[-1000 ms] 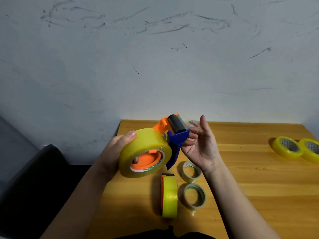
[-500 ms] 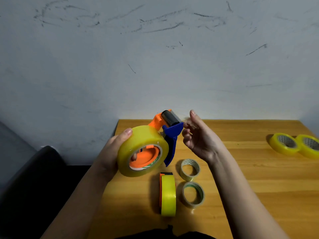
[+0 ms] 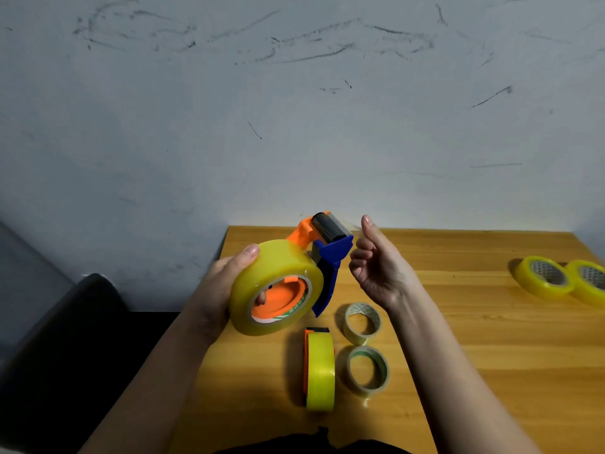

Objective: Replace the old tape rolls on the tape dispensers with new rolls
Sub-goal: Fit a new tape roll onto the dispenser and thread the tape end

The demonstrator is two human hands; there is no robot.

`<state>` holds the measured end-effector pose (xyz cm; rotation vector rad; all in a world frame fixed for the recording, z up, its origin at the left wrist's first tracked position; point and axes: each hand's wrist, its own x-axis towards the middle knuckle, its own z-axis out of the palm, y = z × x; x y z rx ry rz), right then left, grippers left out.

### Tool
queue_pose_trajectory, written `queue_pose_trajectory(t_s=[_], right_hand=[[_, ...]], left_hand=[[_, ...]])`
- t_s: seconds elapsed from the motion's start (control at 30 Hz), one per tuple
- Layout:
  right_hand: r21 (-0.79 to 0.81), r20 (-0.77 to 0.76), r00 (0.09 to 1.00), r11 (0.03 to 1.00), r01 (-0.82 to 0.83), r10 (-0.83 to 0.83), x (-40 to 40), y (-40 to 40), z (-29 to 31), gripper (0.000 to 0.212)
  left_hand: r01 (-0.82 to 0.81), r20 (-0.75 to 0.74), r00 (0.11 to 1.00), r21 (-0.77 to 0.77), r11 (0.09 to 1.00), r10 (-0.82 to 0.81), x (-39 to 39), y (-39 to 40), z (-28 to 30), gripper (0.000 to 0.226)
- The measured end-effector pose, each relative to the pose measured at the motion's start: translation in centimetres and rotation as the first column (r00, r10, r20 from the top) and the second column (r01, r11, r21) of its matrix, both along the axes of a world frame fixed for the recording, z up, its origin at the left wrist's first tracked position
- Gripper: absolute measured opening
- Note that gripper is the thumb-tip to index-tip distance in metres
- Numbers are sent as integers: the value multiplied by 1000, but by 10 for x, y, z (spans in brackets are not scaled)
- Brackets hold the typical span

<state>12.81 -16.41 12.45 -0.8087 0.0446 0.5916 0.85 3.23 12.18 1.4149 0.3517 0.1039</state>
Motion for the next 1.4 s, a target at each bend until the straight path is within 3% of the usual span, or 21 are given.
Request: queue_pose_trajectory(t_s=[0.13, 0.33, 0.4, 0.73, 0.83, 0.93, 1.07, 1.23, 1.4], right_hand=[[175, -120, 993, 985, -1, 22, 0, 0, -1, 23], [368, -97, 982, 923, -114, 160, 3, -6, -9, 52], [387, -93, 981, 914, -124, 172, 3, -10, -8, 51], [154, 21, 996, 984, -94, 92, -1, -19, 2, 59], [130, 17, 998, 989, -70, 68, -3, -19, 4, 46], [-23, 62, 997, 999, -38, 40, -5, -19, 6, 18], [-175, 168, 985, 982, 63, -34, -5, -19, 6, 8], [-153, 187, 973, 974, 167, -138, 0, -22, 4, 17], [-106, 155, 976, 980, 168, -150, 4, -23, -3, 10]], left_hand=[[-1, -18, 1000, -9, 1000, 1, 0, -2, -1, 53], [9, -13, 1000, -21, 1000, -9, 0, -5, 0, 48], [8, -4, 1000, -22, 1000, -9, 0, -4, 0, 51], [37, 27, 999, -14, 999, -37, -2, -3, 3, 52], [19, 29, 999, -22, 1000, -18, -2, -3, 4, 51], [19, 31, 999, 3, 1000, -19, -3, -4, 7, 51], [-16, 36, 999, 41, 999, 15, -5, -7, 13, 48], [-45, 32, 999, 96, 994, 42, -6, -12, 20, 43], [-48, 21, 999, 109, 993, 46, -5, -17, 25, 41]])
